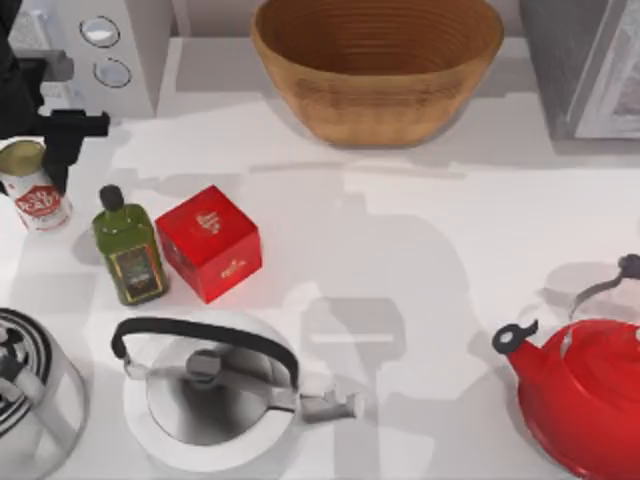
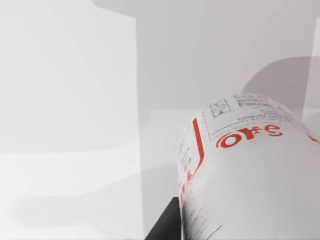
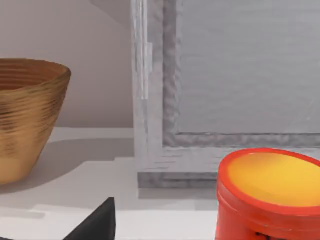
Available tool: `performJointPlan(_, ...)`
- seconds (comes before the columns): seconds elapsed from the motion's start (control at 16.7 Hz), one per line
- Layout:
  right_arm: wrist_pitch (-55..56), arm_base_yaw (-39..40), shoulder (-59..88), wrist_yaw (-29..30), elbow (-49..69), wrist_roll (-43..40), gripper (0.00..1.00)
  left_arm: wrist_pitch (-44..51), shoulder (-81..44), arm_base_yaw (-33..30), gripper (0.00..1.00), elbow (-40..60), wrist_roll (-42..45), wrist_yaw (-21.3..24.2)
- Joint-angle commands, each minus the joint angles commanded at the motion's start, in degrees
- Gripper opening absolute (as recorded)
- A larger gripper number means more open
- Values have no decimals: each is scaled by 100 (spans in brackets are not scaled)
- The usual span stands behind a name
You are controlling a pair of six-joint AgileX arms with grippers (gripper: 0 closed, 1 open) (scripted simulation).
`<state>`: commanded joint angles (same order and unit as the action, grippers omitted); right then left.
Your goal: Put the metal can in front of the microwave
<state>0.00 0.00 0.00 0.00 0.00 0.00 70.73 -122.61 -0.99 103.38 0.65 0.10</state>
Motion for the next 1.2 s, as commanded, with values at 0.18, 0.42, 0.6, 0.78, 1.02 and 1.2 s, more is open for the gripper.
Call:
performJointPlan(0.18,0,0,0,0,0,0,100,0,0,0,23,0,0,0)
performJointPlan(0.42,0,0,0,0,0,0,100,0,0,0,53,0,0,0)
performJointPlan(0.6,0,0,0,0,0,0,100,0,0,0,75,0,0,0)
performJointPlan(0.78,0,0,0,0,0,0,100,0,0,0,98,0,0,0)
performJointPlan(1.02,0,0,0,0,0,0,100,0,0,0,100,0,0,0)
performJointPlan(1.2,0,0,0,0,0,0,100,0,0,0,100,0,0,0)
